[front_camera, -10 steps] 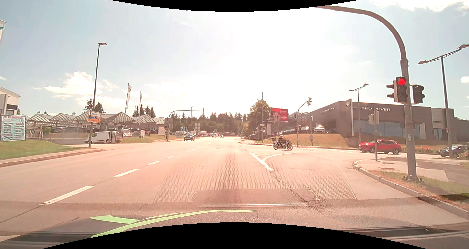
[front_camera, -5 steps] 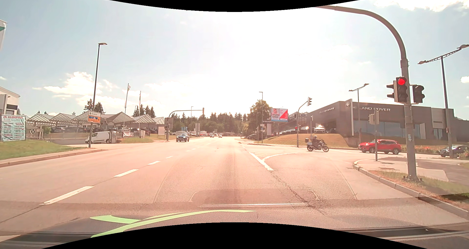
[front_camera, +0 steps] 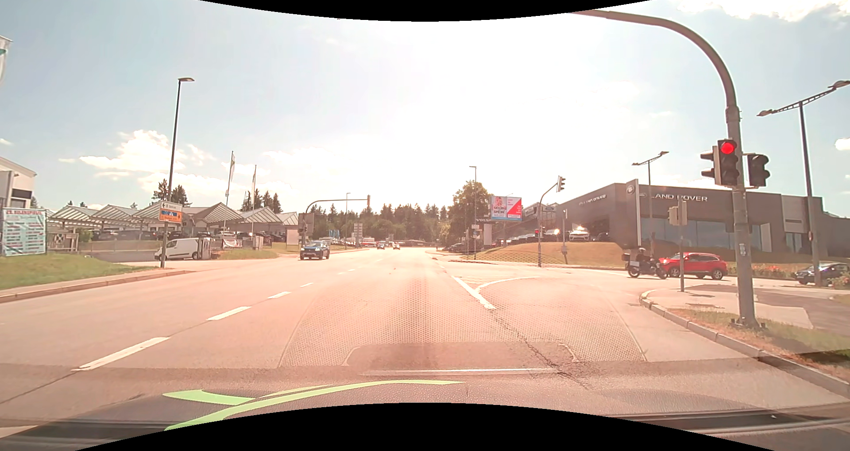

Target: Follow the waypoints while adhering to traffic rules and regulations

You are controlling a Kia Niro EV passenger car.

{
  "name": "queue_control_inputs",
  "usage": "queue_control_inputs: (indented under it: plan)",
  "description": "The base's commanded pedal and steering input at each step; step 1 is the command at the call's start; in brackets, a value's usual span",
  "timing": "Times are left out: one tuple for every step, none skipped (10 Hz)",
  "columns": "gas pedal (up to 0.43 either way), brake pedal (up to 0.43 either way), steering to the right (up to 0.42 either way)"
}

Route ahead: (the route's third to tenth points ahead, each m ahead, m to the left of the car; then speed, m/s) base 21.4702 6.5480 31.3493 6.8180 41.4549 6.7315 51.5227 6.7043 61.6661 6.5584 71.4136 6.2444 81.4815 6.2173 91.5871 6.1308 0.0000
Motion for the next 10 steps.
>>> queue_control_inputs:
  plan:
    - [0.000, 0.250, -0.009]
    - [0.000, 0.244, -0.009]
    - [0.000, 0.244, -0.009]
    - [0.000, 0.250, -0.009]
    - [0.000, 0.250, -0.009]
    - [0.000, 0.250, -0.009]
    - [0.000, 0.250, -0.009]
    - [0.000, 0.250, -0.009]
    - [0.000, 0.250, -0.009]
    - [0.000, 0.250, -0.009]
